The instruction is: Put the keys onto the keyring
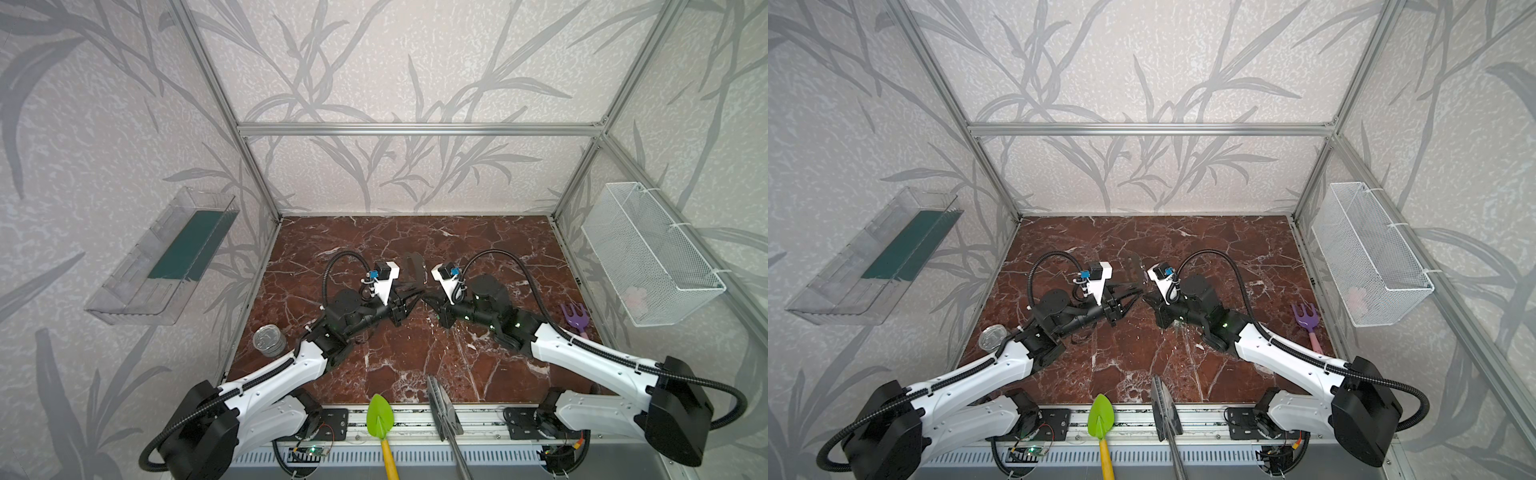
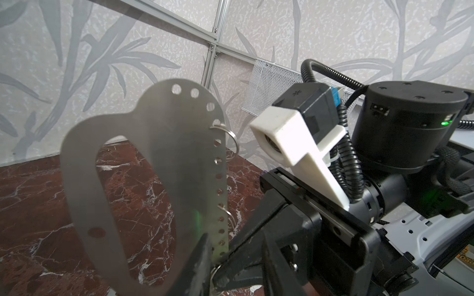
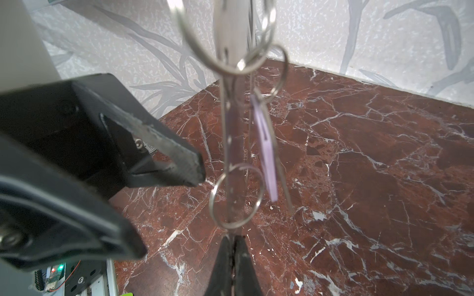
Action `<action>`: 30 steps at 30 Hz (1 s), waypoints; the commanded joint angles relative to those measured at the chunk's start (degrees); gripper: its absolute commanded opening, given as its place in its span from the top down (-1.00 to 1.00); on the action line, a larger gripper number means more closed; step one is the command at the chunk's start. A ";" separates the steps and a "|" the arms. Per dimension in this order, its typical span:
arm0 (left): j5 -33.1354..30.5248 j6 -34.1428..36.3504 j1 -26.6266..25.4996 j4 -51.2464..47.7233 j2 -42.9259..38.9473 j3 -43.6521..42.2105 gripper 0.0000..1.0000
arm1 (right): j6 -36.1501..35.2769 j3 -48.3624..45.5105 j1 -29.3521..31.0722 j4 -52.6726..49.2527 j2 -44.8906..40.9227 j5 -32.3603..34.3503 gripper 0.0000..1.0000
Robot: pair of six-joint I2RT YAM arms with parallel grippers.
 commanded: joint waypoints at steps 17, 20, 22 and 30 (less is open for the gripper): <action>-7.55 0.10 -2.62 -2.40 3.68 4.96 0.32 | -1.42 2.00 1.79 1.42 0.60 2.25 1.00; -9.42 0.63 -2.90 -4.58 3.88 5.66 0.35 | -1.76 1.99 2.18 1.42 0.60 2.93 1.00; -10.24 1.09 -3.06 -5.92 3.91 6.11 0.38 | -2.03 2.00 2.42 1.29 0.60 3.41 1.00; -9.89 2.23 -3.20 -8.50 3.42 6.51 0.55 | -2.19 1.83 2.71 1.07 0.25 4.12 1.00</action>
